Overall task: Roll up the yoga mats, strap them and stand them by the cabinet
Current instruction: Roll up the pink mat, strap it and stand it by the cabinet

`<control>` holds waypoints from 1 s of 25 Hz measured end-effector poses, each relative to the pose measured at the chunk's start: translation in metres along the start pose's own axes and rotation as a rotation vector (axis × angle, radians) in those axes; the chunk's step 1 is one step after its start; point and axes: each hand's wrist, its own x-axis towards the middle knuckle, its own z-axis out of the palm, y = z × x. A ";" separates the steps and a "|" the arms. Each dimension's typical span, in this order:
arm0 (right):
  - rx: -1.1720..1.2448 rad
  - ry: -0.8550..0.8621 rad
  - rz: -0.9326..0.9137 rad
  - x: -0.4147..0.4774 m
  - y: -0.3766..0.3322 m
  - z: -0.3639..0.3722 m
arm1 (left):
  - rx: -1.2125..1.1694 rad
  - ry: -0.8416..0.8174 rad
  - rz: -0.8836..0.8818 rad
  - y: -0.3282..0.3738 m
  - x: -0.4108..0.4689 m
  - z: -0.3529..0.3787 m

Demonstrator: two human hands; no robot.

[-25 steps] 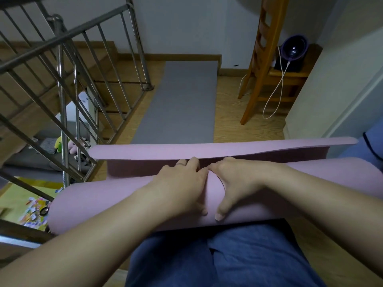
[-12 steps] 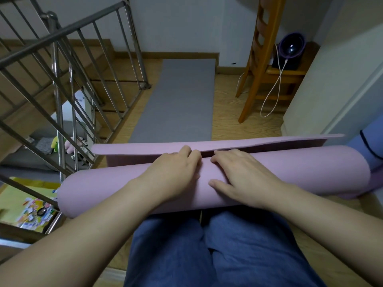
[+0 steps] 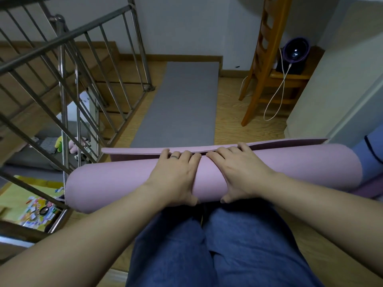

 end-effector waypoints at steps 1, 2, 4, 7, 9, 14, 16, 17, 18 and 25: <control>0.001 -0.012 -0.022 -0.003 0.000 -0.008 | 0.001 -0.005 0.024 -0.002 -0.004 -0.006; 0.009 -0.029 -0.046 -0.006 0.000 -0.015 | 0.001 -0.017 0.045 -0.003 -0.009 -0.011; 0.021 -0.100 -0.090 -0.016 -0.002 -0.027 | -0.036 -0.073 0.068 -0.002 -0.021 -0.021; 0.062 -0.191 -0.129 -0.027 -0.008 -0.031 | -0.095 -0.175 0.096 0.004 -0.033 -0.023; 0.114 -0.212 -0.115 -0.029 -0.010 -0.029 | -0.137 -0.227 0.100 0.004 -0.033 -0.024; 0.211 -0.162 -0.074 -0.034 -0.009 -0.030 | -0.045 -0.167 0.123 0.001 -0.023 -0.028; 0.221 -0.108 -0.088 -0.036 -0.012 -0.033 | -0.063 -0.172 0.121 -0.002 -0.020 -0.029; 0.225 -0.085 -0.092 -0.036 -0.012 -0.033 | -0.088 -0.191 0.107 -0.005 -0.019 -0.029; 0.237 -0.064 -0.083 -0.035 -0.012 -0.031 | -0.109 -0.200 0.087 -0.006 -0.017 -0.028; 0.222 -0.013 -0.028 -0.021 -0.002 -0.016 | -0.182 -0.141 -0.007 -0.013 -0.013 -0.011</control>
